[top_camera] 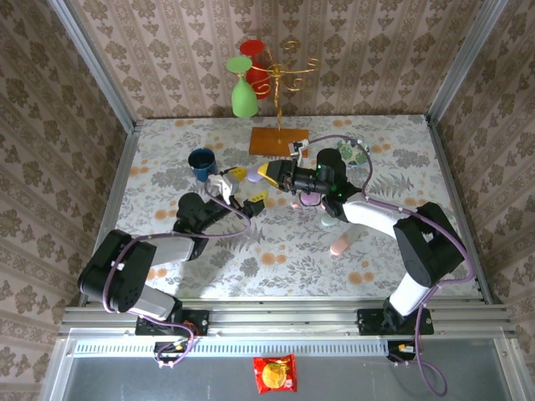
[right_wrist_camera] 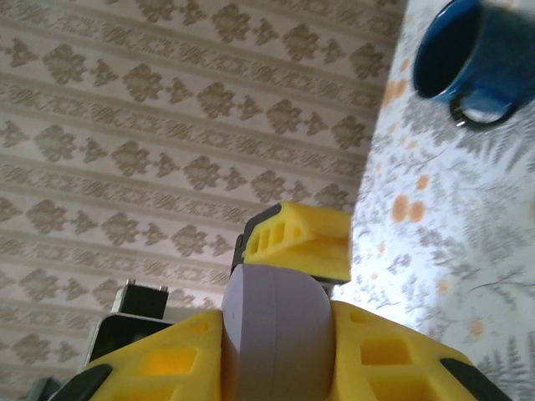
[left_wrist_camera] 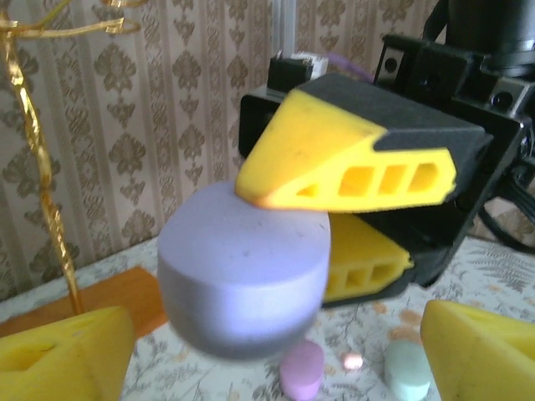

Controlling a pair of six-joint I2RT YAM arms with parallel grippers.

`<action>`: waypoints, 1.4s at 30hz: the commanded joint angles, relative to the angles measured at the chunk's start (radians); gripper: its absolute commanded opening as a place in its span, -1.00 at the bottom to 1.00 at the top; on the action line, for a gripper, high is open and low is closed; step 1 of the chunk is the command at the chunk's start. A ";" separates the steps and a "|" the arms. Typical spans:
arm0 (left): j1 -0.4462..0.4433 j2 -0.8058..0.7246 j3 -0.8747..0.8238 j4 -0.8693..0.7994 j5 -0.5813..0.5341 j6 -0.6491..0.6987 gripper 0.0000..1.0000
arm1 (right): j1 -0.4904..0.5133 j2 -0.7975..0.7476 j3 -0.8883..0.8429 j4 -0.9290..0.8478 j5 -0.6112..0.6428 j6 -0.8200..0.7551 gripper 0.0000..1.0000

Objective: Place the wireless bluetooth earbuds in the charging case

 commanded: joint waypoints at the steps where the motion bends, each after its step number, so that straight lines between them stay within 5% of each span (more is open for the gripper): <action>1: 0.003 -0.048 -0.043 -0.061 -0.048 0.064 0.90 | -0.010 0.040 0.028 -0.136 0.091 -0.129 -0.51; 11: -0.043 -0.147 -0.147 -0.288 -0.186 0.146 1.00 | -0.005 0.240 0.157 -0.234 0.190 -0.317 -0.48; 30: -0.149 -0.165 -0.171 -0.335 -0.288 0.106 1.00 | 0.025 0.458 0.320 -0.466 0.285 -0.445 -0.39; 37: -0.218 -0.178 -0.156 -0.390 -0.366 0.080 1.00 | 0.009 0.395 0.342 -0.580 0.351 -0.549 0.11; 42: -0.295 -0.149 -0.131 -0.400 -0.420 0.092 1.00 | -0.014 0.261 0.293 -0.625 0.426 -0.607 0.26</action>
